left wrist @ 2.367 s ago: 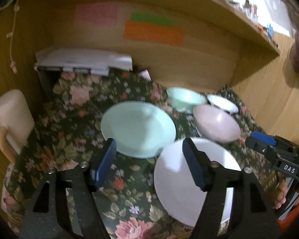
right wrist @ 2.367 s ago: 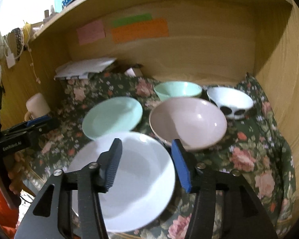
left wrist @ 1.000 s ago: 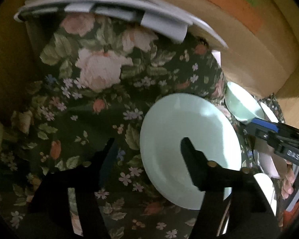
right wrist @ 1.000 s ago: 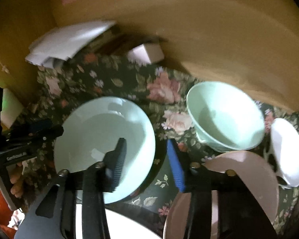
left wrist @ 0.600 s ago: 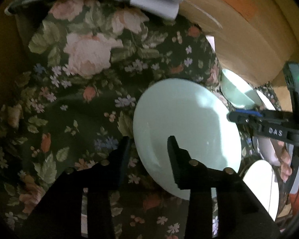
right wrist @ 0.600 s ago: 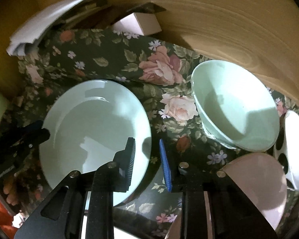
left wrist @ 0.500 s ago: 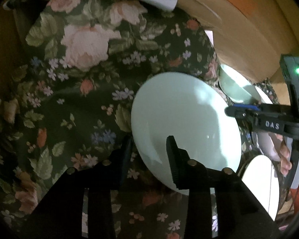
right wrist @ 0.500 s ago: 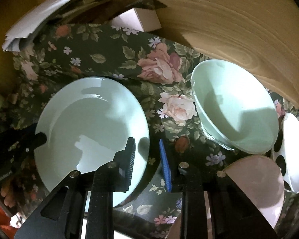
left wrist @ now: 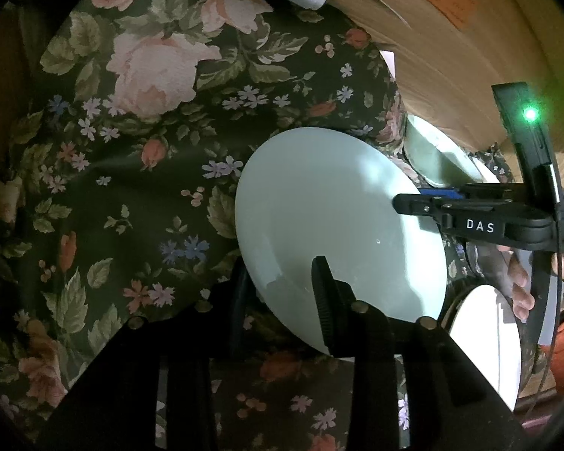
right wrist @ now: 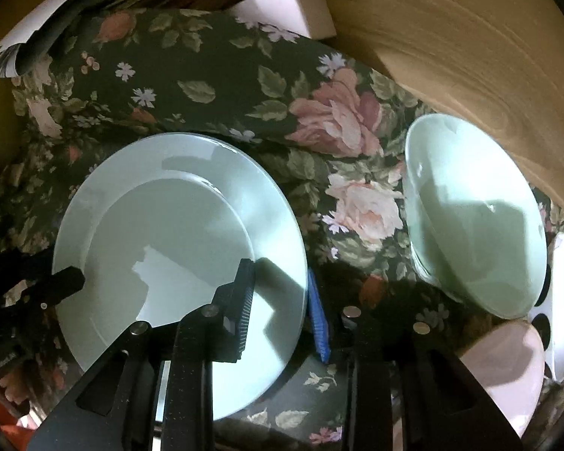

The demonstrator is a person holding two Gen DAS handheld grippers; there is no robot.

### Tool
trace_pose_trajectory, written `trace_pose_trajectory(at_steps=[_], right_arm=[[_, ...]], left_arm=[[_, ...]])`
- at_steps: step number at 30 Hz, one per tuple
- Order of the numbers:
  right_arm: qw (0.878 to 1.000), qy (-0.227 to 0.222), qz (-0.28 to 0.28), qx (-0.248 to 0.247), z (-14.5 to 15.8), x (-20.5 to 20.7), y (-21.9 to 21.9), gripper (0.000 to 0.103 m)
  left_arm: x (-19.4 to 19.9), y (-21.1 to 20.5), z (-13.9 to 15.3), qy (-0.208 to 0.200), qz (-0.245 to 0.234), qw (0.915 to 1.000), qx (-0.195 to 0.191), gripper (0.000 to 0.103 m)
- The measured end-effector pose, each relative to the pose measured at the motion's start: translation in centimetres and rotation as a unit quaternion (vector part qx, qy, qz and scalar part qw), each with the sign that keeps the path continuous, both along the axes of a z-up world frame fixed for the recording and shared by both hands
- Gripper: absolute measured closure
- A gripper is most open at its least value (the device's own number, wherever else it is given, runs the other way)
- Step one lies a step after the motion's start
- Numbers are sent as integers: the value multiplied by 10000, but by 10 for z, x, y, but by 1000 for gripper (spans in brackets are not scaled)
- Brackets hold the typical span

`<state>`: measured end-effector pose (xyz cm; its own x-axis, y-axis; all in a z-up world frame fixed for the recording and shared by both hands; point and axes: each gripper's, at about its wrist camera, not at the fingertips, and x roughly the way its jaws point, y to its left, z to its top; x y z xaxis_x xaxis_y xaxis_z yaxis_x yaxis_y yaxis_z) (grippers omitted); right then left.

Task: Organize plates and bowls
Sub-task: 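Lift the mint green plate off the cloth with both grippers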

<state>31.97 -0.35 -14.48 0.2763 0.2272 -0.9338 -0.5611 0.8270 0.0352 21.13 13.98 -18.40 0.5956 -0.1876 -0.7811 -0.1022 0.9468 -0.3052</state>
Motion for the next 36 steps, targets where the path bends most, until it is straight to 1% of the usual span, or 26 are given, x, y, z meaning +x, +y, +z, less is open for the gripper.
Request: trace_pose_trajectory(at_steps=[4, 8, 11, 13, 15, 18, 20, 21, 23, 25, 27, 29, 31, 36], right_arm=[[9996, 160, -23, 249, 3, -1, -5, 81], [9989, 219, 118, 389, 4, -11, -9, 82], [9984, 245, 315, 391, 3, -24, -4, 83], [9987, 149, 389, 304, 1, -31, 0, 83], [9989, 117, 341, 301, 0, -31, 2, 82], [9984, 253, 230, 451, -5, -28, 0, 82], [9985, 239, 228, 444, -7, -24, 0, 80], [9987, 177, 228, 421, -11, -28, 2, 78], [9989, 67, 206, 404, -9, -31, 2, 75], [9990, -8, 160, 424, -8, -33, 1, 76], [9988, -60, 121, 476, -9, -37, 0, 80], [9983, -28, 92, 578, -7, -39, -3, 81], [9975, -44, 72, 701, -5, -46, -8, 82], [9957, -228, 53, 901, 24, -53, -28, 82]], left_arm=[[-4, 3, 2, 22, 48, 10000, 26, 70], [-10, 11, 6, 38, 196, 9998, 49, 70], [-18, 19, 8, 25, 267, 9996, 111, 70], [-21, 23, 9, 26, 258, 9996, 127, 70], [-22, 27, 8, 43, 287, 9995, 148, 70], [-21, 27, 8, 51, 290, 9994, 200, 70], [-21, 21, 7, 29, 188, 9993, 323, 70], [-21, 18, 6, 25, 130, 9992, 371, 70], [-20, 11, 6, -16, 100, 9986, 512, 70], [-18, 9, 7, -9, 121, 9987, 504, 70], [-18, 12, 9, -3, 119, 9992, 377, 70], [-20, 16, 11, -4, 155, 9995, 287, 70], [-24, 18, 17, -100, 182, 9993, 303, 70], [-33, 17, 36, -378, 208, 9982, 426, 70]])
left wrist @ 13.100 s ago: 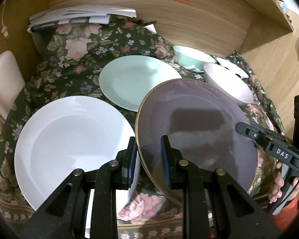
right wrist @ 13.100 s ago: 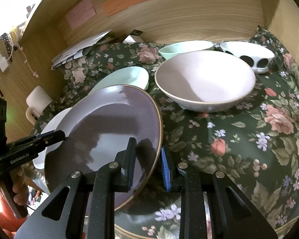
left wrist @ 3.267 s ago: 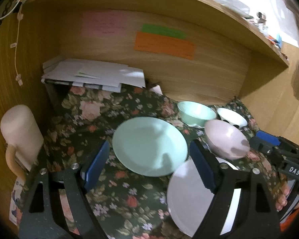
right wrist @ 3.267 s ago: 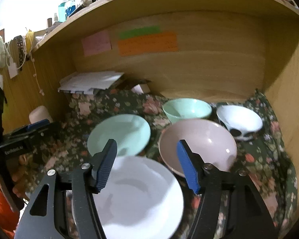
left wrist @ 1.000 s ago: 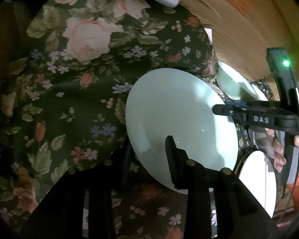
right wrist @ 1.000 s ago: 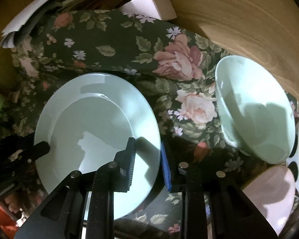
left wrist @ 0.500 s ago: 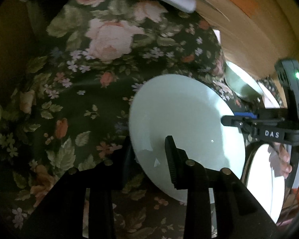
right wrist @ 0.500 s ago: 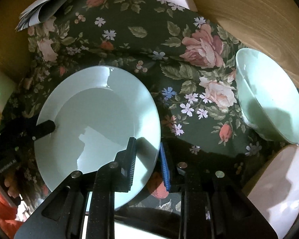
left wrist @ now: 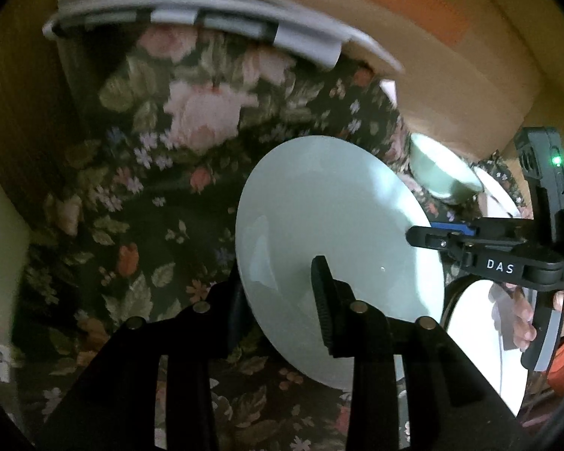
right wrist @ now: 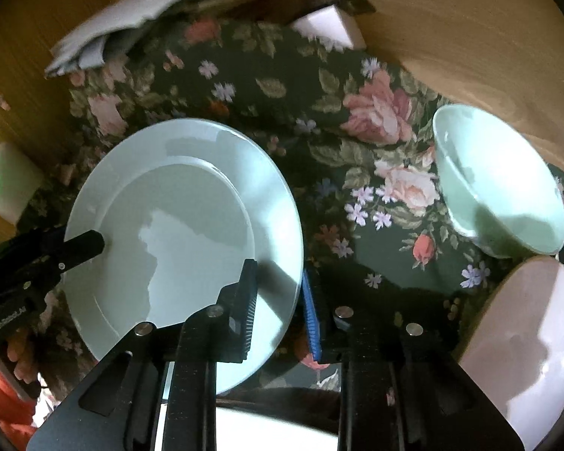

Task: Organize plates and bowls
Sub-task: 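Lift the mint green plate off the cloth with both grippers, then carry the mint green plate over the white plate stack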

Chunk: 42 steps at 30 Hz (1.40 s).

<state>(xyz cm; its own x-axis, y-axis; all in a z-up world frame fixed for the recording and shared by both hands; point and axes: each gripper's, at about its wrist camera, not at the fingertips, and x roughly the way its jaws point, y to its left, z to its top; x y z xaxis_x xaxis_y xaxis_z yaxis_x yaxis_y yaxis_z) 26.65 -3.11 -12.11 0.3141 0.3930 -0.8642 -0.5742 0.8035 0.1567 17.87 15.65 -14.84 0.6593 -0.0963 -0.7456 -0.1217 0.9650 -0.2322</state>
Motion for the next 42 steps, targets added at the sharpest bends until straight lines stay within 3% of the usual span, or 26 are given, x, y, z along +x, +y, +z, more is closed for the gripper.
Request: trace_pose_trajectory(at_steps=[7, 18, 42], right_arm=[[9994, -239, -40, 232, 24, -14, -10, 82], [9974, -493, -119, 512, 60, -36, -25, 82], [9952, -551, -559, 587, 45, -76, -74, 82]], left_arm=[[-13, 2, 26, -345, 94, 9994, 42, 70], [-32, -4, 42, -538, 81, 9985, 50, 70], [-60, -61, 45, -645, -197, 9977, 40, 70]])
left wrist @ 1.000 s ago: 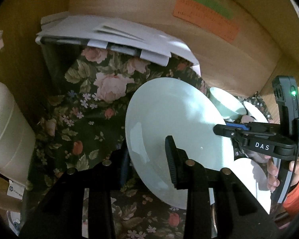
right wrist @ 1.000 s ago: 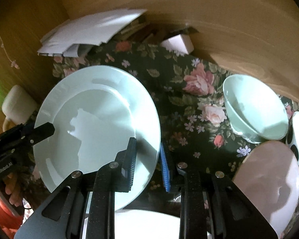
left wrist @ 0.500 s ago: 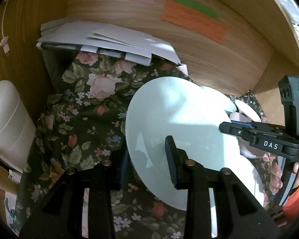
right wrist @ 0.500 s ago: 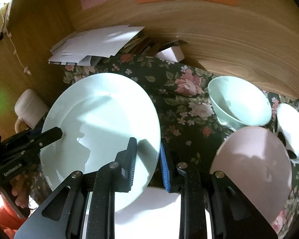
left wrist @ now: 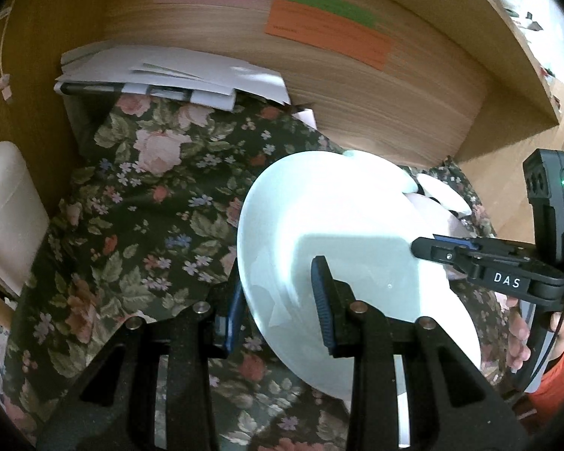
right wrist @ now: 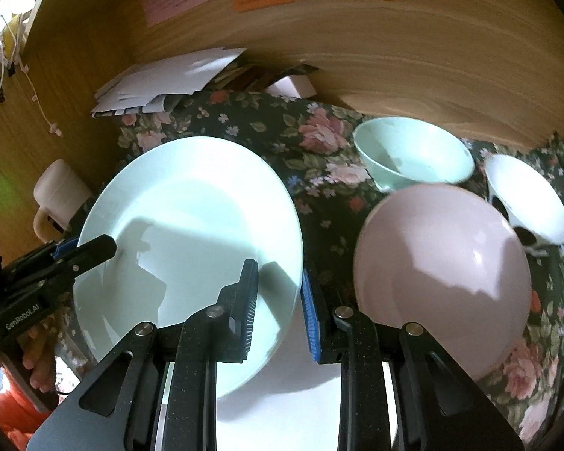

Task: Organize plates and bowls
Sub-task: 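Carry the mint green plate over the white plate stack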

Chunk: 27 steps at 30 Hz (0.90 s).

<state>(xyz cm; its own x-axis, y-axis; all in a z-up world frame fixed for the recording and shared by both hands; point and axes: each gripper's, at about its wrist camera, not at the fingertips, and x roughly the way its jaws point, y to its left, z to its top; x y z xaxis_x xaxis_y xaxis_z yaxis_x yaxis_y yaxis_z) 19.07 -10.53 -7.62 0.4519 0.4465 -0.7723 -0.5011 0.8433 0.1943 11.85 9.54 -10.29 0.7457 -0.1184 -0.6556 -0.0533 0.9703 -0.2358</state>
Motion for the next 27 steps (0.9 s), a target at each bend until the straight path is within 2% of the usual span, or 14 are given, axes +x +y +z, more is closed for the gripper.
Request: trace_pose_trajectory(at_steps=[27], right_arm=[[9986, 377, -380, 21, -26, -43, -39, 82]], left_arm=[[-24, -44, -26, 375, -445, 9983, 10, 70]])
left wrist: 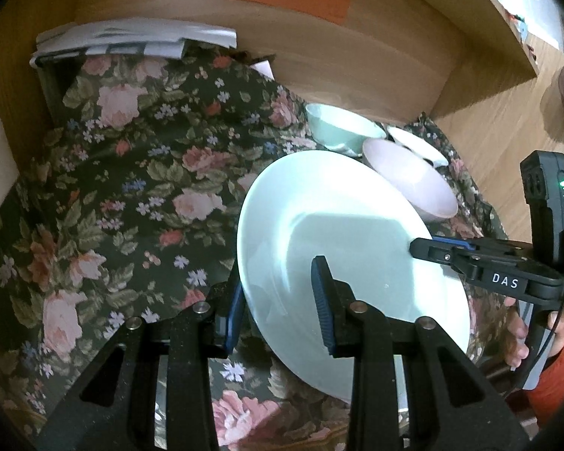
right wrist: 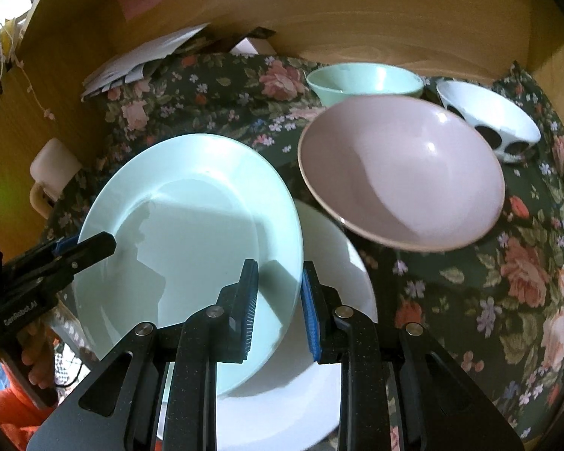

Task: Organize plates and bowls
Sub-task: 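Carry the mint green plate over the white plate stack, then lower the mint green plate onto the white plate and open both grippers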

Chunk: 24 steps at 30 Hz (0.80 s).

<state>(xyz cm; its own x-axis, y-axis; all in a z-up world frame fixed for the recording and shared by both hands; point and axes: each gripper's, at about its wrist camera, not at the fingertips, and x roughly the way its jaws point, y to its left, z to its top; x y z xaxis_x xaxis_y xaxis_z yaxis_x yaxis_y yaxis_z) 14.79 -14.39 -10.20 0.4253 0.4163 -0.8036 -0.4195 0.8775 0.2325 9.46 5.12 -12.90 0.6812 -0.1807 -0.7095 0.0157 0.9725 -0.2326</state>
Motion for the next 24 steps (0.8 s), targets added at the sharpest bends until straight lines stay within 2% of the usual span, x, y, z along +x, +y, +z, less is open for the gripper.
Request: trace_pose_trajectory(at_steps=[12, 24], right_arm=[[10000, 55, -77, 26, -6, -10, -15, 82], [10000, -16, -59, 23, -6, -17, -25, 82]], left_arm=[[1, -17, -15, 303, -67, 9994, 170, 70], [8, -20, -21, 492, -106, 9987, 100, 69]])
